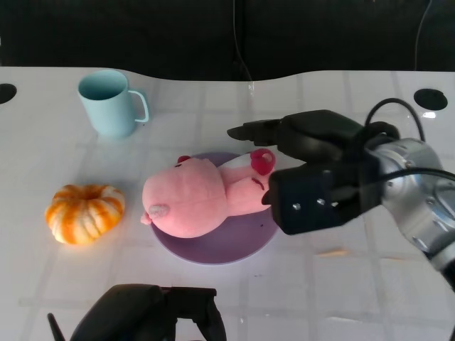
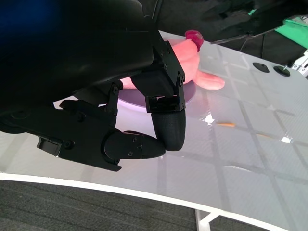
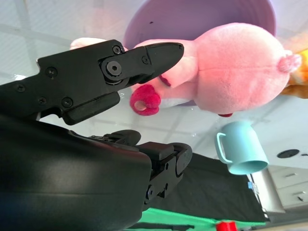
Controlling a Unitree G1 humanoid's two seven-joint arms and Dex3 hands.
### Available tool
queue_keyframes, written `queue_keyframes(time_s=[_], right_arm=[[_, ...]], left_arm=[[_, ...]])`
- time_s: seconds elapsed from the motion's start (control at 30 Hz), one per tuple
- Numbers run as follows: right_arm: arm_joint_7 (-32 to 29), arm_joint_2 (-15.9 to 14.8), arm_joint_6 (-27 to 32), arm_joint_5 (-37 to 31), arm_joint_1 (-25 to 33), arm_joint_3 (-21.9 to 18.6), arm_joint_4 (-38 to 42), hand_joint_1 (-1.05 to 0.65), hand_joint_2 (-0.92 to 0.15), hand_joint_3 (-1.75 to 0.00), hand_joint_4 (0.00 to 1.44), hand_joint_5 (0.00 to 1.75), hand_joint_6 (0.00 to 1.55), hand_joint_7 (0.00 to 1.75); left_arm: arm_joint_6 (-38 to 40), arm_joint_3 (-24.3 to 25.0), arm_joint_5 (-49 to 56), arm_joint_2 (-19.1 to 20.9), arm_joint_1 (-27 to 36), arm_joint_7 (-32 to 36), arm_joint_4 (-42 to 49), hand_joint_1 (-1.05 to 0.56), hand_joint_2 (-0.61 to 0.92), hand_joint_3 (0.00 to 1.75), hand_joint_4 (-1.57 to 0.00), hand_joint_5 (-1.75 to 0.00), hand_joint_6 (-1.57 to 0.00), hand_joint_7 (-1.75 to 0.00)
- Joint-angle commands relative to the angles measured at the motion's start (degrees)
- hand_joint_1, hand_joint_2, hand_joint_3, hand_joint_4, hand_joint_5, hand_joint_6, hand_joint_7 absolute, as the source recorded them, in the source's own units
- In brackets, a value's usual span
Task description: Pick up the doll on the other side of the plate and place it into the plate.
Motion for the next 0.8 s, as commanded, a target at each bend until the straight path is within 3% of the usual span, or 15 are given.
queue_keyframes(time_s=[0.03, 0.23, 0.33, 0.47, 0.53, 0.6, 0.63, 0.77, 0.8], right_arm=[[0.91, -2.78, 0.58, 4.25, 4.49, -4.56, -6.63, -0.75, -0.92, -0.14, 0.27, 0.17, 0.22, 0.03], [0.9, -6.23, 1.12, 9.52, 13.53, -11.57, -18.39, -0.69, -0.92, -0.12, 0.39, 0.25, 0.3, 0.05], [-2.15, -7.53, -1.84, 11.09, 19.56, -15.16, -22.17, -0.61, -0.92, -0.13, 0.47, 0.31, 0.39, 0.09], [-5.78, -8.12, -5.61, 12.89, 26.67, -19.07, -24.52, -0.41, -0.91, -0.05, 0.6, 0.43, 0.58, 0.17], [-7.13, -8.59, -7.32, 13.31, 29.92, -20.77, -25.15, -0.27, -0.9, -0.02, 0.68, 0.63, 0.72, 0.18], [-8.25, -8.53, -8.67, 14.39, 32.58, -22.31, -25.42, -0.1, -0.9, -0.01, 0.68, 1.21, 0.89, 0.2], [-8.44, -8.49, -9.03, 15.05, 33.68, -22.91, -25.63, -0.06, -0.9, -0.01, 0.68, 1.31, 0.92, 0.2], [-7.56, -9.08, -8.95, 16.99, 37.82, -24.58, -27.84, 0.0, -0.9, -0.14, 0.77, 1.26, 1.05, 0.31], [-7.29, -9.14, -8.37, 17.18, 38.65, -24.73, -28.72, 0.02, -0.8, -0.38, 0.8, 1.28, 1.04, 0.44]], left_arm=[[0.64, -0.03, 0.33, 0.13, -0.35, -0.13, -0.24, -0.29, 0.92, 0.34, -0.66, -1.5, -0.73, -1.03], [1.16, -0.85, 1.28, -0.29, -1.19, -0.1, -0.19, -0.27, 0.92, 0.33, -0.68, -1.48, -0.74, -1.02], [2.06, -1.3, 1.99, -0.65, -1.64, -0.44, -0.74, -0.28, 0.92, 0.33, -0.68, -1.47, -0.74, -1.02], [3.1, -1.79, 3.03, -0.97, -2.4, -0.85, -1.37, -0.28, 0.92, 0.32, -0.69, -1.47, -0.75, -1.02], [3.47, -1.84, 2.66, -1.12, -2.85, -1.13, -1.37, -0.28, 0.92, 0.32, -0.69, -1.47, -0.75, -1.02], [3.3, -1.7, 2.02, -1.13, -3.12, -0.95, -1.04, -0.28, 0.92, 0.32, -0.7, -1.46, -0.76, -1.03], [3.22, -1.56, 1.85, -1.02, -3.2, -0.91, -0.93, -0.28, 0.92, 0.32, -0.7, -1.45, -0.76, -1.03], [2.85, -0.94, 1.39, -0.32, -3.3, -1.04, -0.66, -0.29, 0.92, 0.32, -0.71, -1.45, -0.76, -1.05], [2.77, -0.73, 1.13, -0.14, -3.26, -1.11, -0.6, -0.29, 0.92, 0.32, -0.71, -1.45, -0.75, -1.05]])
